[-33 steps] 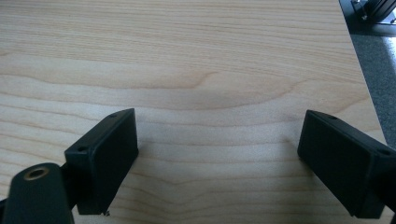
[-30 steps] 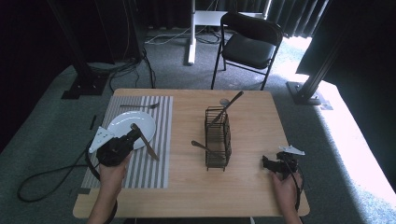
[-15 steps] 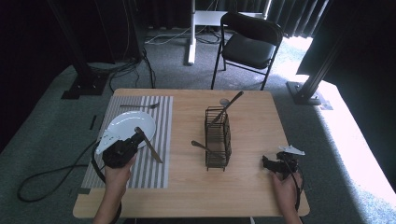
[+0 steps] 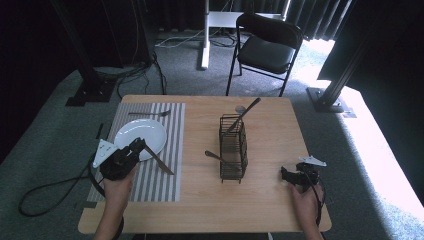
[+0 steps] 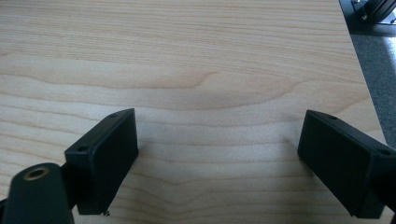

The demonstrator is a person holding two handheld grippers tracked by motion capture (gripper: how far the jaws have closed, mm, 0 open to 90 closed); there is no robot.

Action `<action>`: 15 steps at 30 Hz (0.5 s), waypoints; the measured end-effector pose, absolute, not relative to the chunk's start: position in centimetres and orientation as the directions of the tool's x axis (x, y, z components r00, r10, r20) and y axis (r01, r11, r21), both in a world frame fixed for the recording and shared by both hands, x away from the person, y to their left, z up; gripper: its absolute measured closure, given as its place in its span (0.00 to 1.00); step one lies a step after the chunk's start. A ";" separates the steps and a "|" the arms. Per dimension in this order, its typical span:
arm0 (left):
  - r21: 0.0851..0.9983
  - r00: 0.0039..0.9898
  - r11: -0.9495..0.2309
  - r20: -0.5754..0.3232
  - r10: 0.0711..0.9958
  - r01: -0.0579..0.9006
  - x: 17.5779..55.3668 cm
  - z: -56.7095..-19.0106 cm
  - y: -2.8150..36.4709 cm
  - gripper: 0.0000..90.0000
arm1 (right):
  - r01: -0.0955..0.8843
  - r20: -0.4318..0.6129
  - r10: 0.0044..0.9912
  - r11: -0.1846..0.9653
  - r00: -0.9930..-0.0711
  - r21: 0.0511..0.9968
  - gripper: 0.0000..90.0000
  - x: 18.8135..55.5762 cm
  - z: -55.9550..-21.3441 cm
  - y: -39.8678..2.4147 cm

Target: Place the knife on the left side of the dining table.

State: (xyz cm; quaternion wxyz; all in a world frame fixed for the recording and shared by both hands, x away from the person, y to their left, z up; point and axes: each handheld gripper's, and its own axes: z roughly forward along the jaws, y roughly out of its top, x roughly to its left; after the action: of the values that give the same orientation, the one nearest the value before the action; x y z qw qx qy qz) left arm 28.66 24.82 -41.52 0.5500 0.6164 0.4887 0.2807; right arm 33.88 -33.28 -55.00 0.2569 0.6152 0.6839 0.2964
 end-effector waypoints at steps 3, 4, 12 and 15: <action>0.951 0.338 0.081 -0.185 0.923 0.298 28.5 -41.7 25.5 0.84 | 0.689 0.014 0.994 0.067 -0.111 0.722 0.13 33.9 -55.0 -33.3; 0.951 0.327 0.080 -0.181 0.927 0.299 28.4 -41.8 25.6 0.84 | 0.689 0.013 0.994 0.067 -0.111 0.722 0.13 33.9 -55.0 -33.3; 0.936 0.257 0.139 -0.229 0.939 0.324 28.2 -43.4 28.1 0.83 | 0.689 0.013 0.994 0.068 -0.111 0.722 0.13 33.9 -55.0 -33.3; 0.928 0.244 0.155 -0.246 0.938 0.340 28.2 -44.2 29.3 0.80 | 0.689 0.013 0.994 0.067 -0.111 0.722 0.13 33.9 -55.0 -33.3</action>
State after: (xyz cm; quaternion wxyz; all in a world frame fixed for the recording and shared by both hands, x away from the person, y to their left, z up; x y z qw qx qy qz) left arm 28.15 29.27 -44.21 0.5286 0.5853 0.5458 0.2831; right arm 33.88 -33.28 -55.00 0.2569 0.6152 0.6839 0.2964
